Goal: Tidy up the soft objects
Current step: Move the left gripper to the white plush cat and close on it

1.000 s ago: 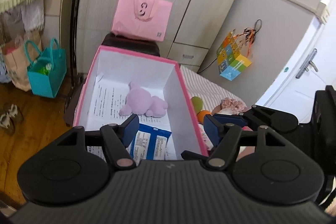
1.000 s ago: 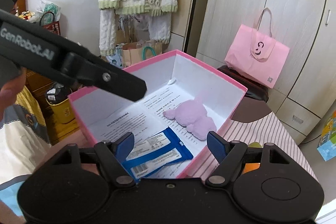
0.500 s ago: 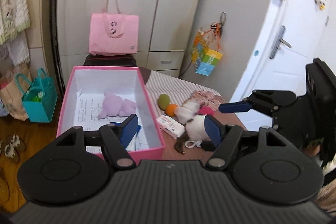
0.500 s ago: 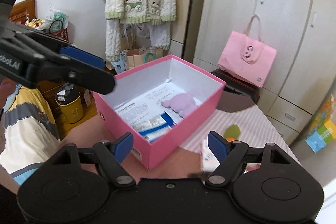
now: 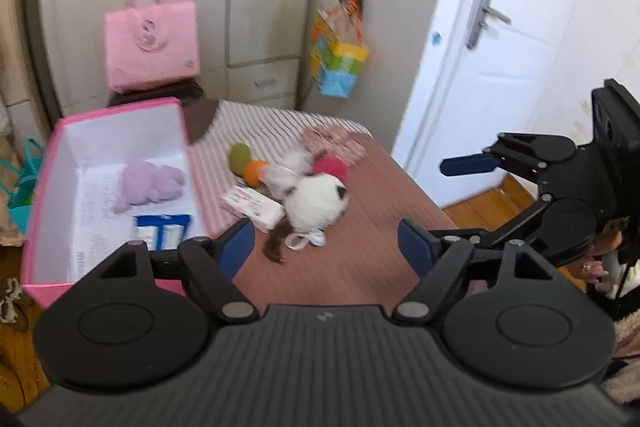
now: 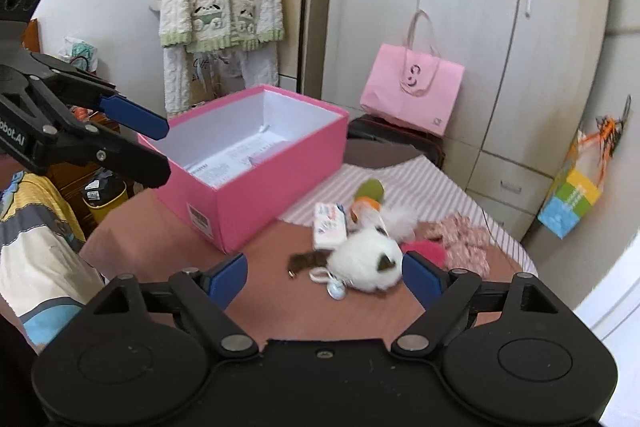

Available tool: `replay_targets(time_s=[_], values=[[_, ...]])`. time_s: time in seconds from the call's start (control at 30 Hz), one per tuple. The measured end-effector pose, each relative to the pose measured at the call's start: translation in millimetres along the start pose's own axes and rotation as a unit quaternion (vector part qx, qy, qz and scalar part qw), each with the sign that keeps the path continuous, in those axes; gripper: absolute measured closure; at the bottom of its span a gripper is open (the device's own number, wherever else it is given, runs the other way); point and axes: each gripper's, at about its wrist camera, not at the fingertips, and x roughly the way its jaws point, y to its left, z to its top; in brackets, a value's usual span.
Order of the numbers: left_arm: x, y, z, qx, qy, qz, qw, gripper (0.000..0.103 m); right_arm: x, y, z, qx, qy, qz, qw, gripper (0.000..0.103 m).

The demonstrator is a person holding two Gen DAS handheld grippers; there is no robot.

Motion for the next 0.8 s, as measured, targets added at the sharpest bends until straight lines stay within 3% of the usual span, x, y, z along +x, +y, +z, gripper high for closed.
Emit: replay_targets(time_s=[0.27, 0.47, 0.57, 0.8], values=[[61.9, -17.5, 1.5, 0.016, 0.029, -0.056, 0.9979, 0.025, 34.1, -34.9, -40.6, 0.051, 0.003, 0.036, 0.998, 0.015], [104.8, -16.8, 8.5, 0.015, 0.029, -0.04, 0.9987, 0.025, 72.4, -41.2, -64.1, 0.027, -0.026, 0.037, 0.999, 0.015], [124.8, -5.6, 12.6, -0.012, 0.042, -0.057, 0.9974, 0.025, 95.5, -37.7, -66.6, 0.023, -0.012, 0.006, 1.0, 0.015], [172.2, 15.3, 8.1, -0.042, 0.033, -0.028, 0.9982, 0.025, 136.2, -30.4, -66.1, -0.002, -0.003, -0.002, 1.0, 0.016]])
